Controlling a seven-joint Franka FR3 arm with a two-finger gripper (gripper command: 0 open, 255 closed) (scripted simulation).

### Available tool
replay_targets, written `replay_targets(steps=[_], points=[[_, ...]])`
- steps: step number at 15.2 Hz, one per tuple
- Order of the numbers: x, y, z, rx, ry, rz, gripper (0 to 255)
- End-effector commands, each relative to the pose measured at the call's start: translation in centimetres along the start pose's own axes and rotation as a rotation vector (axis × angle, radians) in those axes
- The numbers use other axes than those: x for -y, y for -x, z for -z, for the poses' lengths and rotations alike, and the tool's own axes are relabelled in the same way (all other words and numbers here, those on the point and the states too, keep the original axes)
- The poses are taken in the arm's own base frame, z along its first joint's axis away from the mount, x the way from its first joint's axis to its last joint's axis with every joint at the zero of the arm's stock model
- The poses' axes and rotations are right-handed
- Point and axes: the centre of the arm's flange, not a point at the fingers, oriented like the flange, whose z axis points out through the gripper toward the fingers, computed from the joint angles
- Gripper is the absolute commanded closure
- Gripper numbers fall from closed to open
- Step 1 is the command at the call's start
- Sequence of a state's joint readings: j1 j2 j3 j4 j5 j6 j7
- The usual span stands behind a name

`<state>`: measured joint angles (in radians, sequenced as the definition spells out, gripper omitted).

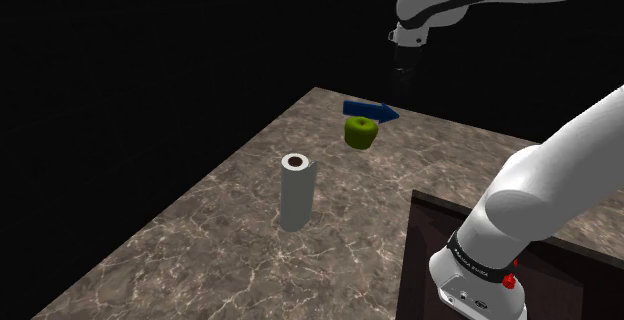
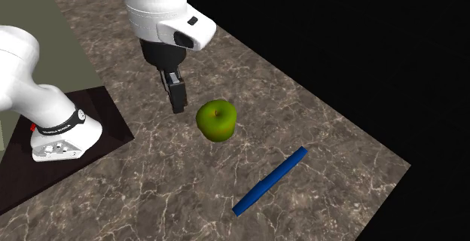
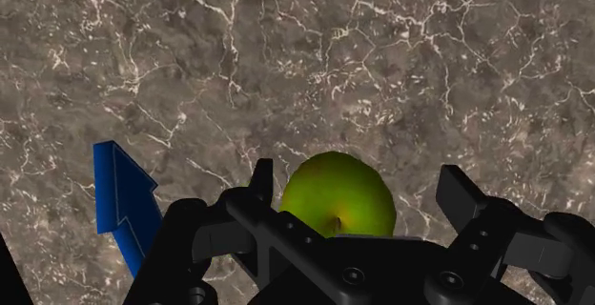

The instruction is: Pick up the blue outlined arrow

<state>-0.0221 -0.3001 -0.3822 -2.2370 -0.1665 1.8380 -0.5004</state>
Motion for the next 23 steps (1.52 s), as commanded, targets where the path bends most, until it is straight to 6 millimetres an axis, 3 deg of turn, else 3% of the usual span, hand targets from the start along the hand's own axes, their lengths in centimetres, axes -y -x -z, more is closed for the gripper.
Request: replay_targets(steps=[1,18,22,23], points=[[-2.1,-1.6,-0.9,0.003,0.004,0.023,0],[-18.3,-14.1,-10.1,0.031,0.019,0.197,0],[-21.7,-17.3,-12.2,0.037,0.023,0.236,0],[-21.7,-17.4,-12.7,0.037,0.023,0.236,0]])
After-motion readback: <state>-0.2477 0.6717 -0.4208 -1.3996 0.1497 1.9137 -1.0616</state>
